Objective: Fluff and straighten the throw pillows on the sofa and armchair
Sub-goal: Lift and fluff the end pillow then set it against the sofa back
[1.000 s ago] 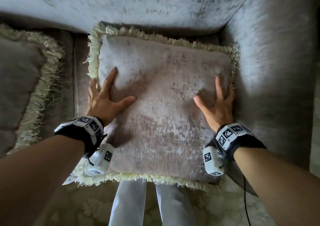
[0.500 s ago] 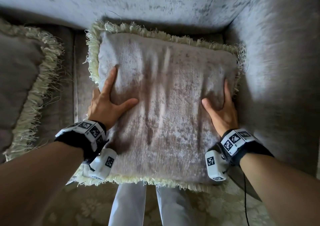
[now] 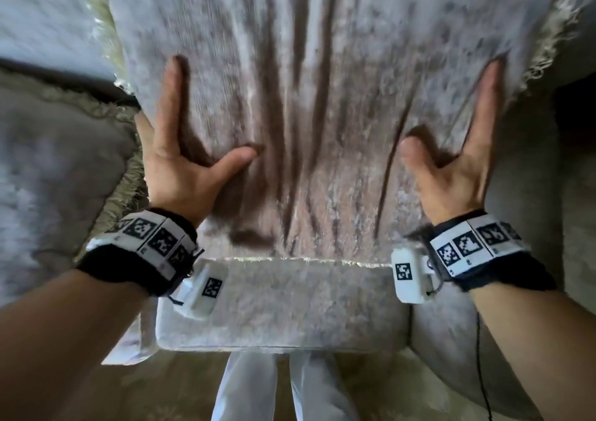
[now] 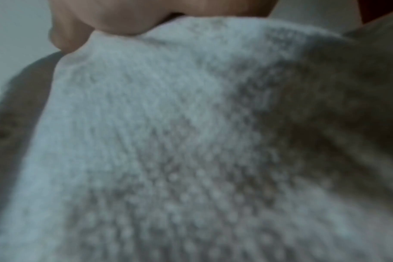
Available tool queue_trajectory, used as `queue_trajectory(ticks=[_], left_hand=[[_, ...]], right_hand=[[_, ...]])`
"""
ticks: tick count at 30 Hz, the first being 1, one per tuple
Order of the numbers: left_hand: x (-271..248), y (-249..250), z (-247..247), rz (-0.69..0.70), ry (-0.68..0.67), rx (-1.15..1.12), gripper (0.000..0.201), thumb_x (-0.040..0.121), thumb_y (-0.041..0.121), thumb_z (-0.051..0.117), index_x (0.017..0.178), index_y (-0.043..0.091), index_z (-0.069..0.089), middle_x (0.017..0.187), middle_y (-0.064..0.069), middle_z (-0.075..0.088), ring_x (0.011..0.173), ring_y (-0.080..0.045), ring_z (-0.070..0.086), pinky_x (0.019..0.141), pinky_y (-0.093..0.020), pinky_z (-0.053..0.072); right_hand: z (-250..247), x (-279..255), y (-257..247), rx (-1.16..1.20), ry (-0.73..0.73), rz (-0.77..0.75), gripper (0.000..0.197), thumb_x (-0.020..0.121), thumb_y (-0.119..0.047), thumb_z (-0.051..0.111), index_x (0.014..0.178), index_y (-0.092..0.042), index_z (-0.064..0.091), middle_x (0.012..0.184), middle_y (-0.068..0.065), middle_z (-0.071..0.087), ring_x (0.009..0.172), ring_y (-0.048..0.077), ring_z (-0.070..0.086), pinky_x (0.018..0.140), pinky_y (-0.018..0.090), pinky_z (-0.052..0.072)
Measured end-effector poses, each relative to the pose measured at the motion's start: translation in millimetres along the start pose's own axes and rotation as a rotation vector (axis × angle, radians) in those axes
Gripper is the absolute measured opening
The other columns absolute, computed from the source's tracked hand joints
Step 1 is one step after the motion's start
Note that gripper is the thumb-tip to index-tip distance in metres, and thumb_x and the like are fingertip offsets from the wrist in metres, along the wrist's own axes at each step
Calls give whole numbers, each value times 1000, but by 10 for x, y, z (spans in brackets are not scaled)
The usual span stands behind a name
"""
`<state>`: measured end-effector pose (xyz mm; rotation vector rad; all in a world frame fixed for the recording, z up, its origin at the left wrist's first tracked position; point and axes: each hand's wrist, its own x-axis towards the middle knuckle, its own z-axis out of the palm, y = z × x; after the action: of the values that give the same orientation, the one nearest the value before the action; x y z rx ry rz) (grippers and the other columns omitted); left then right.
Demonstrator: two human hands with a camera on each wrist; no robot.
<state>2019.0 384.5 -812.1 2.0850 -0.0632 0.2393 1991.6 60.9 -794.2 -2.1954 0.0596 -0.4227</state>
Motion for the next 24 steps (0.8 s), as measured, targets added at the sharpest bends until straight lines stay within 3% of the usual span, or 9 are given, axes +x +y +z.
queue_trajectory(ticks=[3,5,9,12,17,22,24], left_hand=[[257,9,-6,76,80,10,115,75,49,85,156,-1,21,142,12,33,136,11,30,121,-21,18],[405,-62,13,117,130,-9,114,79,45,84,155,-8,18,151,10,28,139,2,31,122,-29,17],[594,-341,195,129,186,-47,111,83,46,80,155,-9,17,156,9,25,142,-4,31,123,-35,17],[610,-569,369,74,199,-77,113,79,49,82,158,-1,18,153,11,27,143,-9,32,123,-37,19],[557,-715,479,17,211,-35,114,76,54,82,158,5,22,144,5,32,138,-9,35,121,-26,22],[557,-557,392,-14,235,30,111,72,57,80,158,12,25,139,-18,40,126,-5,39,117,-15,23],[569,-538,380,-46,221,24,112,70,54,82,159,18,25,137,-18,40,125,-2,39,115,-11,22]], right_hand=[[49,331,-37,-7,46,-112,109,90,-55,63,152,18,12,161,37,10,154,33,12,126,47,15],[114,501,-8,1,74,-150,109,91,-59,58,151,20,11,161,38,10,152,28,12,126,45,15],[337,664,136,-2,102,-132,106,91,-63,56,155,10,13,164,30,13,154,28,14,126,43,17],[500,612,317,0,104,-40,104,89,-65,58,159,-3,12,166,18,15,152,10,14,122,24,16],[641,494,500,-31,130,10,95,89,-63,59,157,-17,10,161,4,15,147,-7,11,118,14,16],[662,435,437,-34,181,41,98,88,-65,59,159,-16,12,152,-8,20,139,-20,12,113,6,16],[681,412,430,-27,154,96,101,86,-67,60,161,-19,12,151,-11,18,137,-22,12,109,0,14]])
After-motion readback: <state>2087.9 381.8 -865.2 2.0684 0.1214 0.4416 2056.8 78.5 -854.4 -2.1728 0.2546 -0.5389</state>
